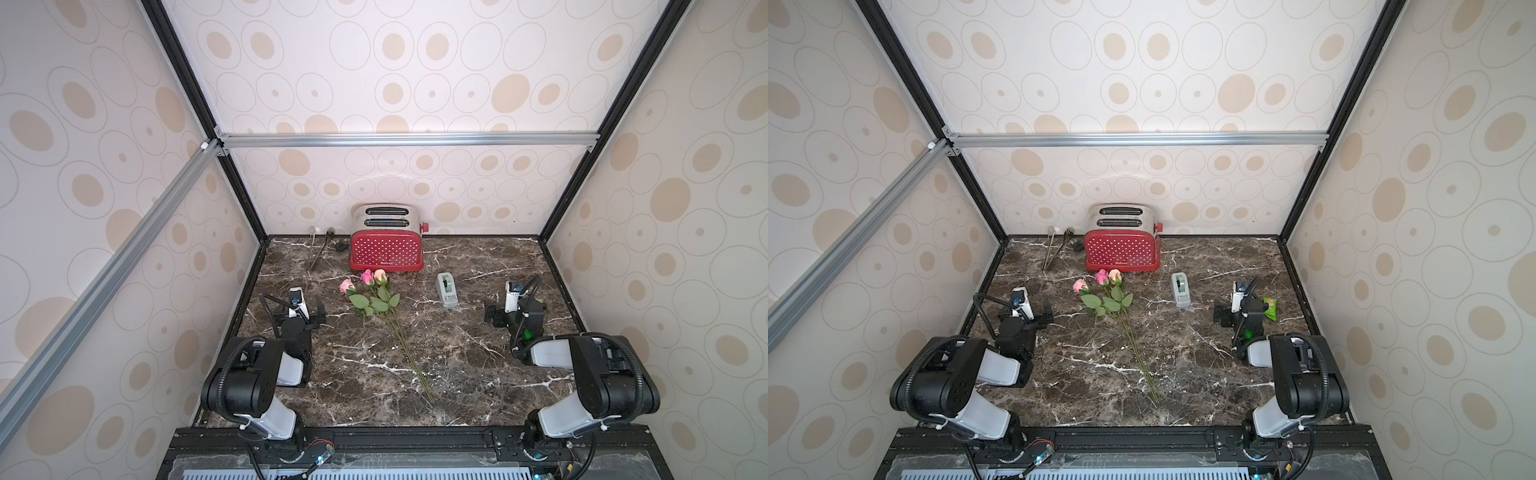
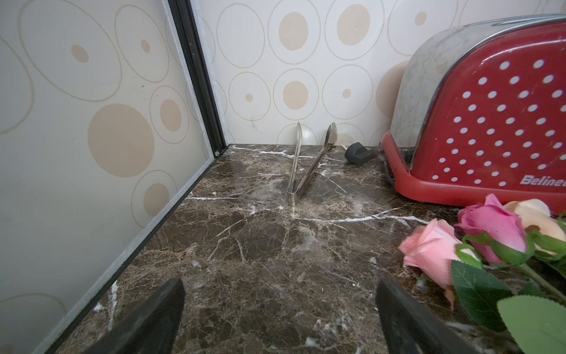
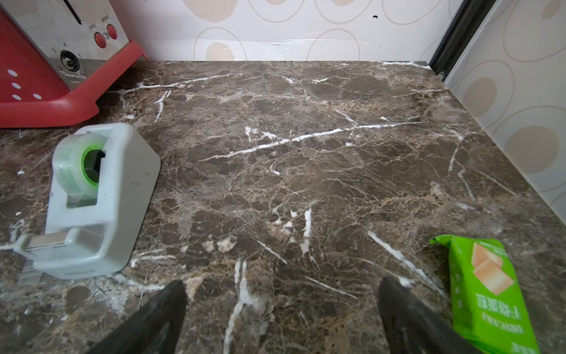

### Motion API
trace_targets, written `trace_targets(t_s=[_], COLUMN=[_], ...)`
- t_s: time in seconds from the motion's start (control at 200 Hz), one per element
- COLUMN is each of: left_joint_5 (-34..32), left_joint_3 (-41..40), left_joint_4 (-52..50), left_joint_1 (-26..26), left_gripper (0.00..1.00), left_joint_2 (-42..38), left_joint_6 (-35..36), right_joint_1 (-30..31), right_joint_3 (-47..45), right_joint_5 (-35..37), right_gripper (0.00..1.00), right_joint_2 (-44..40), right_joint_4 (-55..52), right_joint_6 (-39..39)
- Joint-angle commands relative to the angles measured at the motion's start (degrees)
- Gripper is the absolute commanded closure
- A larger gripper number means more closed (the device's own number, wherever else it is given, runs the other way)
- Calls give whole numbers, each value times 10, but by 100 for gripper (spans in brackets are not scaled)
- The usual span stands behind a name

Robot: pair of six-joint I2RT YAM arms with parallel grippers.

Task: Wrap bouquets with tape
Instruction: Pick up the unwrapped bouquet from the center of the board.

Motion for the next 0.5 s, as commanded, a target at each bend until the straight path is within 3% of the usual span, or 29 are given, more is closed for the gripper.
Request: trace_targets(t_s=[0.0,0.135,0.215,0.27,0.355,0.495], left_joint_5=[-49,-114,-98,-93,-48,56], left_joint_3=[28,148,255,317,355,342], left_joint_4=[-58,-350,-560,-682,-757,-784], left_joint_1=[3,3,3,3,3,2], left_gripper=[2,2,2,2,2,2], left_joint_2=[-43,-127,-148,-152,-159,-190], left_joint_6=[-16,-83,-145,-200,-242,-320], right_joint_1=[2,2,1,0,-1,0], right_joint_3=[3,44,73,108,154,178], right_joint_5=[20,68,134,135,141,-21], right_gripper=[0,0,0,0,0,0], right_joint_2=[-36,-122,-171,-204,-237,-263], right_joint_4=[-6,-153,-238,-325,-426,-458], right_joint_6=[4,30,120,165,245,231])
